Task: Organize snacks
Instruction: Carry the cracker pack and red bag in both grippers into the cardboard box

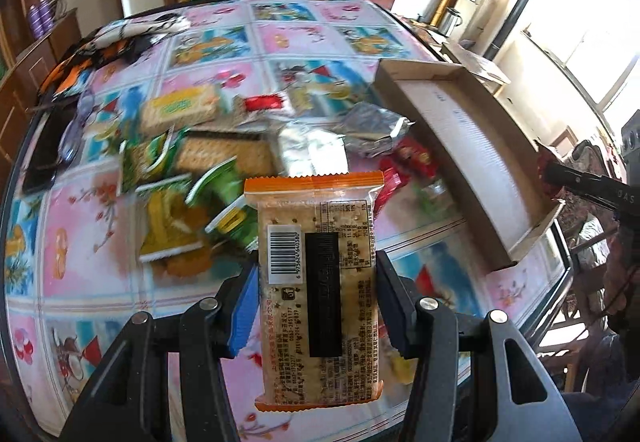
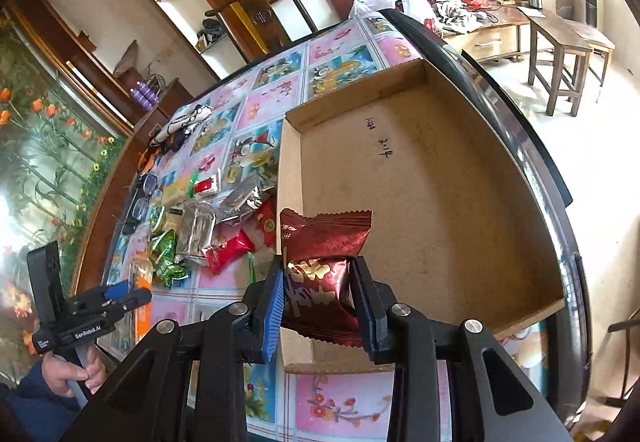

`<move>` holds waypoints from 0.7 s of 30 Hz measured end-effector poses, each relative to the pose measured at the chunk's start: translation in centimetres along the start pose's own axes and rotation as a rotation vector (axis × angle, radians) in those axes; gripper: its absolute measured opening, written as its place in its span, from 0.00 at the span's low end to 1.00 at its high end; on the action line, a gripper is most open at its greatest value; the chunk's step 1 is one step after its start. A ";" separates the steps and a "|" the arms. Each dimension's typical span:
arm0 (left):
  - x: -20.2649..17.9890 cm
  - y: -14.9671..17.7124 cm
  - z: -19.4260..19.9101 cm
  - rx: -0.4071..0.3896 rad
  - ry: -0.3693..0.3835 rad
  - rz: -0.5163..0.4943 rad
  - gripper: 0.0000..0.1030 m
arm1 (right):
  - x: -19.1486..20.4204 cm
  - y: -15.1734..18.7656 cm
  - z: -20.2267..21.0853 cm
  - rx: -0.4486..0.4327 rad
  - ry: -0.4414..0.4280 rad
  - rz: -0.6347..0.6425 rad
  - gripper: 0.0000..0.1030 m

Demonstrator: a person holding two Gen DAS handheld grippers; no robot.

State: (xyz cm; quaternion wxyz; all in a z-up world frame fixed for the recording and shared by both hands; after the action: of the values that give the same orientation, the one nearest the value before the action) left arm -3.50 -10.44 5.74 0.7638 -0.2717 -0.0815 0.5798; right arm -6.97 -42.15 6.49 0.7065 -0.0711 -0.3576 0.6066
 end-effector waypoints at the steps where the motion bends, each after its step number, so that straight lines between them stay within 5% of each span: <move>1: -0.4 -0.2 -0.1 0.000 0.007 -0.003 0.51 | -0.1 -0.1 0.1 0.000 -0.004 0.002 0.33; 21: -13.5 -11.3 -6.0 -0.028 0.164 -0.082 0.51 | -2.6 -8.5 -1.7 0.062 0.004 0.061 0.33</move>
State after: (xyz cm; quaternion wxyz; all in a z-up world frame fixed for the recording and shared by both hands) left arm 4.44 -26.93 9.06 0.7871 -0.3252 -0.0379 0.5228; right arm 0.84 -46.14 8.70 0.6904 -0.0614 -0.3348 0.6383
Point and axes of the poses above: each gripper's, at about its wrist camera, not at the fingertips, and z roughly against the way its jaws point, x to its left, y to its underside, the point moved 2 cm from there along -z, roughly the way its jaws point, and after that the axes turned 2 degrees about -x, right-handed, at the moved point
